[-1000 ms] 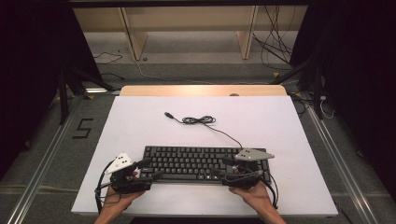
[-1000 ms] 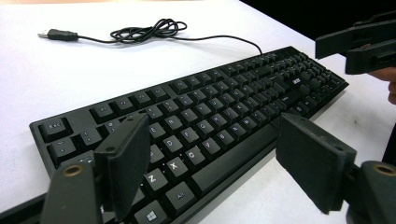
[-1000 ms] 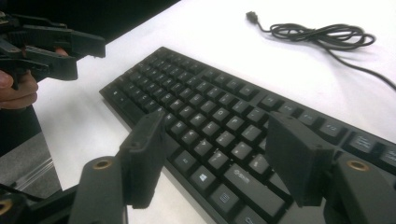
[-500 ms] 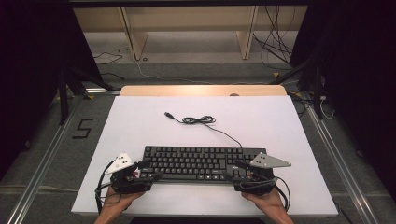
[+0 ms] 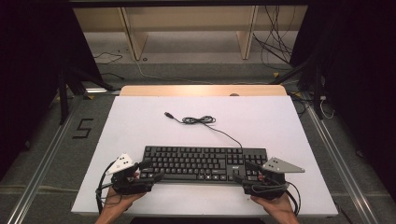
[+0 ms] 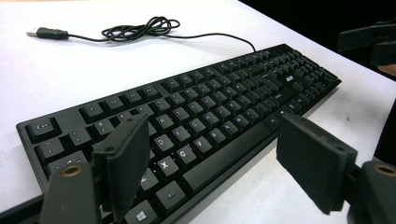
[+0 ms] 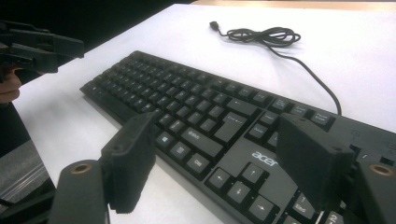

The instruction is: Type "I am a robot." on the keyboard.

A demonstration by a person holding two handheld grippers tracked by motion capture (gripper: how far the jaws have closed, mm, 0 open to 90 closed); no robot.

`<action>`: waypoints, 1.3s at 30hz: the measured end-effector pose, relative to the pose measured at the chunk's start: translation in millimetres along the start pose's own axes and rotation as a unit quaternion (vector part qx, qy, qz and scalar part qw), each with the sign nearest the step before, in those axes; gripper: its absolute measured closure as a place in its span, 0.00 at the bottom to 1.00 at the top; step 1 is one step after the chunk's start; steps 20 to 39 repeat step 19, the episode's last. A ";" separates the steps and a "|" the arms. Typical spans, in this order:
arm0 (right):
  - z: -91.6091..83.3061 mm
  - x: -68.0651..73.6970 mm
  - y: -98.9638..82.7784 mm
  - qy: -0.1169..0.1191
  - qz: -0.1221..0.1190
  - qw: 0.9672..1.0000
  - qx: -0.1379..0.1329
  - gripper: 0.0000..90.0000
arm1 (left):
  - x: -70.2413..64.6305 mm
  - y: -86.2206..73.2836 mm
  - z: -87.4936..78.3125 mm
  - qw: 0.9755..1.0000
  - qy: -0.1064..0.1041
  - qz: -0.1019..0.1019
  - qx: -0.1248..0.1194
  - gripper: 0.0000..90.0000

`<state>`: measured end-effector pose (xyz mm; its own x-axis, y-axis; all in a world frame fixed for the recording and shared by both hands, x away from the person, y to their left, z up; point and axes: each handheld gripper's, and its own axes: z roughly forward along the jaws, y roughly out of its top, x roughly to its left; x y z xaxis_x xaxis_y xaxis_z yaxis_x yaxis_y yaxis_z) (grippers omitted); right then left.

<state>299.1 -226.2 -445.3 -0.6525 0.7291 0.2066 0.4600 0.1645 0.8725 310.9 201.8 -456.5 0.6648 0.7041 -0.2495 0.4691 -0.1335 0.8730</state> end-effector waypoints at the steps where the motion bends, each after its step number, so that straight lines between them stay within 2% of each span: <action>1: -0.4 -0.4 -0.1 -0.001 0.000 1.000 0.000 0.33 | 0.0 0.0 0.1 1.000 0.001 0.000 0.000 0.28; 39: 0.8 1.5 0.3 -0.002 0.000 1.000 -0.002 0.32 | 2.0 0.0 0.0 1.000 0.004 -0.002 -0.002 0.28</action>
